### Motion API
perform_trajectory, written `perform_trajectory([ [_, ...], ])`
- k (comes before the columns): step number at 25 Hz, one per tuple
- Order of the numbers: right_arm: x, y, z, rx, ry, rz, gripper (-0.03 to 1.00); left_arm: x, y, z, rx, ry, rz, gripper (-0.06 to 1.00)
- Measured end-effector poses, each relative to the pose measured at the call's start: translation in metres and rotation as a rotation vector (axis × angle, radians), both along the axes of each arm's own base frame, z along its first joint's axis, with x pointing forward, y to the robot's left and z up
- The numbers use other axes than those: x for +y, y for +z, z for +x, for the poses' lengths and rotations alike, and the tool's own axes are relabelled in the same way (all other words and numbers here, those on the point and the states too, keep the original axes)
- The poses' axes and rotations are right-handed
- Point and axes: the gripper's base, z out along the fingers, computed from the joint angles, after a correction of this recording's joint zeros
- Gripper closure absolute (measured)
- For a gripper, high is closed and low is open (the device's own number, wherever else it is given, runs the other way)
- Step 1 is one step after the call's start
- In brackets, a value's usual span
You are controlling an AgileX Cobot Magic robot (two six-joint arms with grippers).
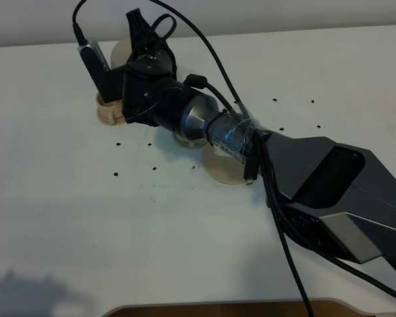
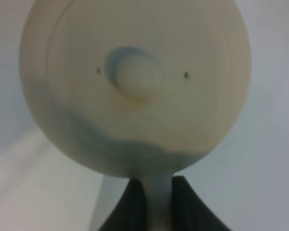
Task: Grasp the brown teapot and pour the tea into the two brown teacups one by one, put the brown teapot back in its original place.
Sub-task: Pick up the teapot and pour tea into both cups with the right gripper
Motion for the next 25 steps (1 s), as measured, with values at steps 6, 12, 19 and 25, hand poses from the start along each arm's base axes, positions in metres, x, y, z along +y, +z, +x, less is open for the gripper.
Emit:
perform_trajectory([
  [6, 0.0016, -0.0033, -0.0006, -0.017, 0.01, -0.024, 0.87, 0.0, 0.0, 0.0, 0.0, 0.0, -0.001, 0.4],
  [12, 0.0017, -0.0023, -0.0001, -0.03, 0.015, -0.034, 0.87, 0.0, 0.0, 0.0, 0.0, 0.0, -0.001, 0.4],
  [19, 0.0015, -0.0013, 0.001, -0.044, 0.026, -0.047, 0.87, 0.0, 0.0, 0.0, 0.0, 0.0, -0.001, 0.4],
  [25, 0.002, -0.007, 0.0019, -0.056, 0.038, -0.078, 0.87, 0.0, 0.0, 0.0, 0.0, 0.0, -0.001, 0.4],
])
